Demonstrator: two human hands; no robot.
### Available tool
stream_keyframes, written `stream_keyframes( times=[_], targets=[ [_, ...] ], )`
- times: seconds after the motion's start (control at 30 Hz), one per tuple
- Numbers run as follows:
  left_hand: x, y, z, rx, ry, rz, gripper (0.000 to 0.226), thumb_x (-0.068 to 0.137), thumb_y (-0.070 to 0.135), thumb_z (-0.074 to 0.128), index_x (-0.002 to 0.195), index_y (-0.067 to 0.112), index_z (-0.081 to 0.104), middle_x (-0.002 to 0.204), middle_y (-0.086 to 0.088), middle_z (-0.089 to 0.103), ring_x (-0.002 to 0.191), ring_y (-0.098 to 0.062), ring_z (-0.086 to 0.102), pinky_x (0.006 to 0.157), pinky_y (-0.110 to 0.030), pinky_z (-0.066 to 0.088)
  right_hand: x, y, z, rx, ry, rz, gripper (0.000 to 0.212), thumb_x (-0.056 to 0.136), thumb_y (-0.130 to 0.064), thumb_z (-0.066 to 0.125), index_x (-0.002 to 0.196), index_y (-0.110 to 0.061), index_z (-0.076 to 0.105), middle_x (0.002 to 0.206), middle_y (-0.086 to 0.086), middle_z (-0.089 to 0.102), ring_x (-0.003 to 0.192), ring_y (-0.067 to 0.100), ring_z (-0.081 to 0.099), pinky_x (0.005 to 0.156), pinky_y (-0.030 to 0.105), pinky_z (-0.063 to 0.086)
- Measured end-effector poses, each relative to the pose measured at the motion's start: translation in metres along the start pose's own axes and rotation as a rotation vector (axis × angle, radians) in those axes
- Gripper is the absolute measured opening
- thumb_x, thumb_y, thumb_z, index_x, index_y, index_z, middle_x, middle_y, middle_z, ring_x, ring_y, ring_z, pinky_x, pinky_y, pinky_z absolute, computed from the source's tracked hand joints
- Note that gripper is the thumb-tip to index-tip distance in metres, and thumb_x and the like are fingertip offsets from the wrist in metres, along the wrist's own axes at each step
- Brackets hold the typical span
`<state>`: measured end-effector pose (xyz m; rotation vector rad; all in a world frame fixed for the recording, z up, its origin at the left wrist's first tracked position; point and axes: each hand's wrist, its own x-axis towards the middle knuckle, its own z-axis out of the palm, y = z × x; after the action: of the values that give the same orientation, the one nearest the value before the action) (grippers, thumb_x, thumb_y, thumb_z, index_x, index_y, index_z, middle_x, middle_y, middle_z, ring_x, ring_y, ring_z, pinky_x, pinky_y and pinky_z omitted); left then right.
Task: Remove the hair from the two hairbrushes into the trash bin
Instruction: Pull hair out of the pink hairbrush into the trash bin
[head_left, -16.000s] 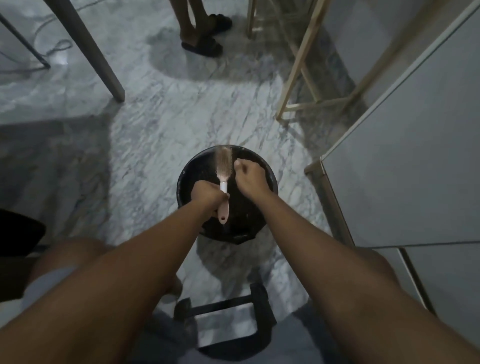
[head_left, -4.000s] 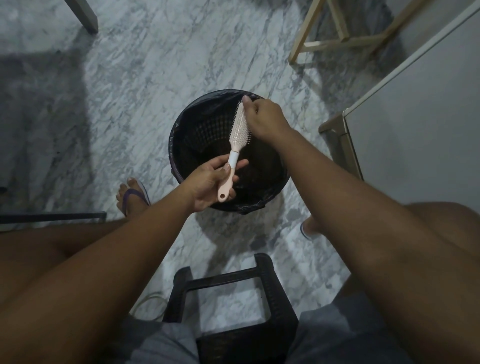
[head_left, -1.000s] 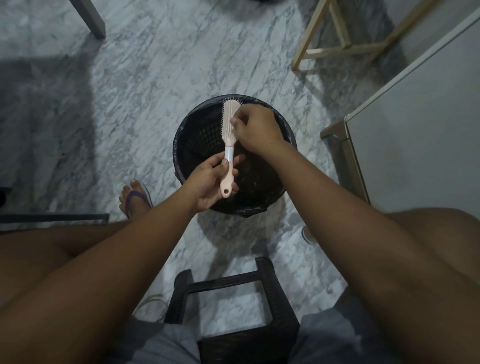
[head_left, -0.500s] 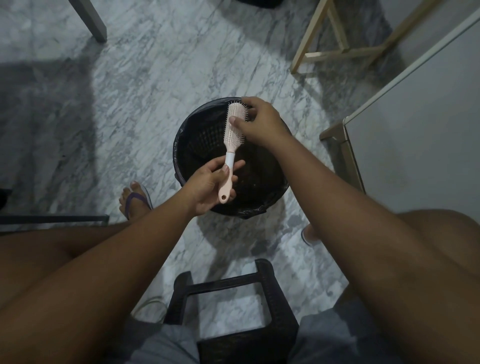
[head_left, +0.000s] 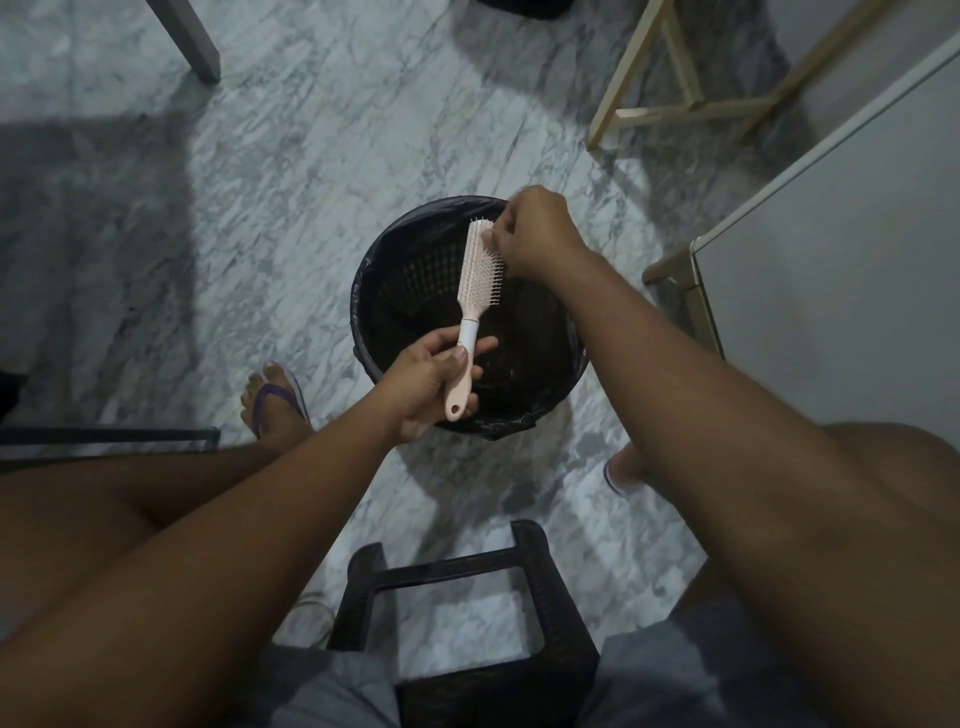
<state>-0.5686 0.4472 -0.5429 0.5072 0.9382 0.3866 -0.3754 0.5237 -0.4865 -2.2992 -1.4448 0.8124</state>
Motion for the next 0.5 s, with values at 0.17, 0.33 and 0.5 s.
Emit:
stream_keyframes(
  times=[0.17,0.33,0.5],
  targets=[
    [0.000,0.004,-0.002,-0.110,0.009,0.003,0.029,0.106,0.008,0.044,0.133,0.010,0.051,0.130,-0.005,0.070,0.078,-0.012,0.062,0.062,-0.034,0.051,-0.002,-0.006,-0.002,0.550,0.011,0.155,0.026,0.102,-0.014,0.046,0.077,-0.013,0.055,0.085,0.017,0.071,0.057,0.023,0.067,0.056,0.037,0.061],
    [0.000,0.004,-0.004,-0.120,0.014,0.004,0.032,0.106,0.008,0.044,0.137,0.008,0.049,0.130,-0.005,0.069,0.079,-0.013,0.061,0.061,-0.034,0.052,-0.008,-0.003,-0.001,0.657,0.079,0.229,0.025,0.103,-0.015,0.040,0.093,-0.007,0.060,0.083,0.010,0.071,0.057,0.018,0.062,0.054,0.036,0.058],
    [-0.001,0.004,-0.002,-0.082,0.013,-0.002,0.031,0.105,0.008,0.045,0.135,0.010,0.050,0.130,-0.004,0.070,0.079,-0.013,0.062,0.062,-0.035,0.051,-0.013,0.003,0.013,0.346,0.085,0.041,0.024,0.083,-0.034,0.075,0.098,-0.017,0.071,0.088,-0.002,0.069,0.082,0.019,0.070,0.078,0.036,0.061]
  ],
)
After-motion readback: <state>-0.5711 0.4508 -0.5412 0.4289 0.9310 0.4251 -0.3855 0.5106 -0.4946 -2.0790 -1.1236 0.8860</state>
